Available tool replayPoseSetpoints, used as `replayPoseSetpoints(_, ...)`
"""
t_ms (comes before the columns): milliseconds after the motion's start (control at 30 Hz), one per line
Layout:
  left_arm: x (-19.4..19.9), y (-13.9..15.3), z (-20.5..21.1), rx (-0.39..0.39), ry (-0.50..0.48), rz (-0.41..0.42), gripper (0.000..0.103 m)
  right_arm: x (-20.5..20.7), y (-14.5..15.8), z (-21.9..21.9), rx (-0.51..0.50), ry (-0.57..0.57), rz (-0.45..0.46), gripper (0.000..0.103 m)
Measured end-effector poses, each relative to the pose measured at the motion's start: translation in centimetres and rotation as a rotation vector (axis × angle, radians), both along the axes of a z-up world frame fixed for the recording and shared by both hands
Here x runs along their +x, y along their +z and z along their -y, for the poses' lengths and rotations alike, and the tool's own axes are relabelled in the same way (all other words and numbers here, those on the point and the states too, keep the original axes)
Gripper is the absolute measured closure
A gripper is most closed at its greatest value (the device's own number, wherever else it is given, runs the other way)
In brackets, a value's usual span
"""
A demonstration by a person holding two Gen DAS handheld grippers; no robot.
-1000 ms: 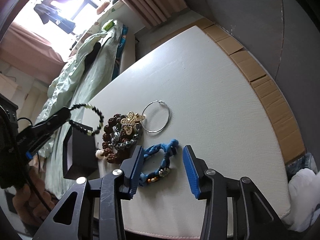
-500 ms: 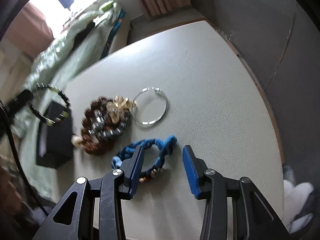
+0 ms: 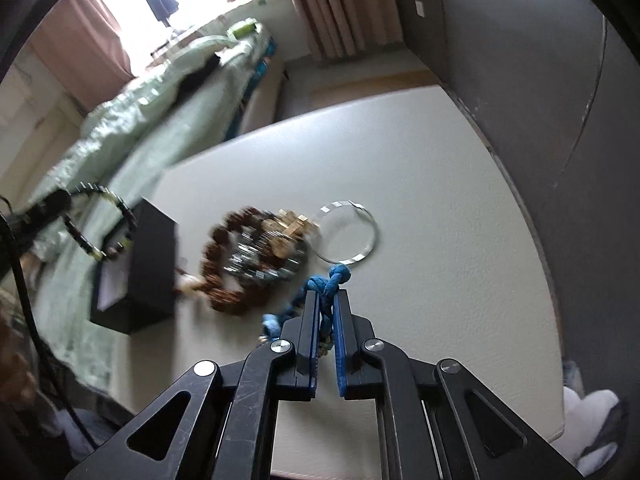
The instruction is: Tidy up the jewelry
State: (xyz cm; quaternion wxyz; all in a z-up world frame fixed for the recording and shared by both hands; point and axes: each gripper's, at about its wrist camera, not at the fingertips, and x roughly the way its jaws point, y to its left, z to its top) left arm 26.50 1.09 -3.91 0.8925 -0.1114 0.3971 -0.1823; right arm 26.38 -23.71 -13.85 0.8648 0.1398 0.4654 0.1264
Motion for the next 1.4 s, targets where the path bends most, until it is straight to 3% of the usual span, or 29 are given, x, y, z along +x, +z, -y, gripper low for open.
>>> replayPoseSetpoints(200,-0.7,0.8,-1.4,-0.005,0.025,0.026,0.095,-1.1,3.6,-1.1,0.072,0.028,0.126,0.095)
replayPoseSetpoints(367,-0.4,0.2,-2.3,0.002,0.036,0.013,0.095,-1.2,4.8,-2.4,0.123,0.043,0.171,0.095)
replayPoseSetpoints(567,0.8,-2.0,-2.6,0.031,0.050,-0.054,0.095,-1.1,5.5,-4.0,0.151,0.067,0.214,0.095)
replayPoseSetpoints(667,1.9,-3.5,-2.6,0.080,0.075,-0.138,0.092,-0.9,5.5,-4.9,0.163,0.081,0.221,0.095)
replayPoseSetpoints(767,2.1,-4.1,-3.1,0.054,0.071,-0.183,0.070,-0.6,5.4,-5.9,0.179,0.096,0.223,0.095)
replayPoseSetpoints(833,1.9,-3.7,-3.5,0.041,0.077,-0.163,0.033,-0.5,5.5,-6.3,0.191,0.107,0.228,0.095)
replayPoseSetpoints(867,1.6,-3.3,-3.7,0.038,0.083,-0.143,0.029,-0.5,5.6,-6.6,0.202,0.116,0.229,0.095)
replayPoseSetpoints(967,1.0,-2.3,-4.5,0.032,0.106,-0.100,0.027,-0.3,5.7,-7.4,0.226,0.138,0.234,0.095)
replayPoseSetpoints(1400,1.0,-1.9,-8.9,-0.031,0.194,-0.090,0.027,1.7,6.5,-13.2,0.281,0.287,0.235,0.095)
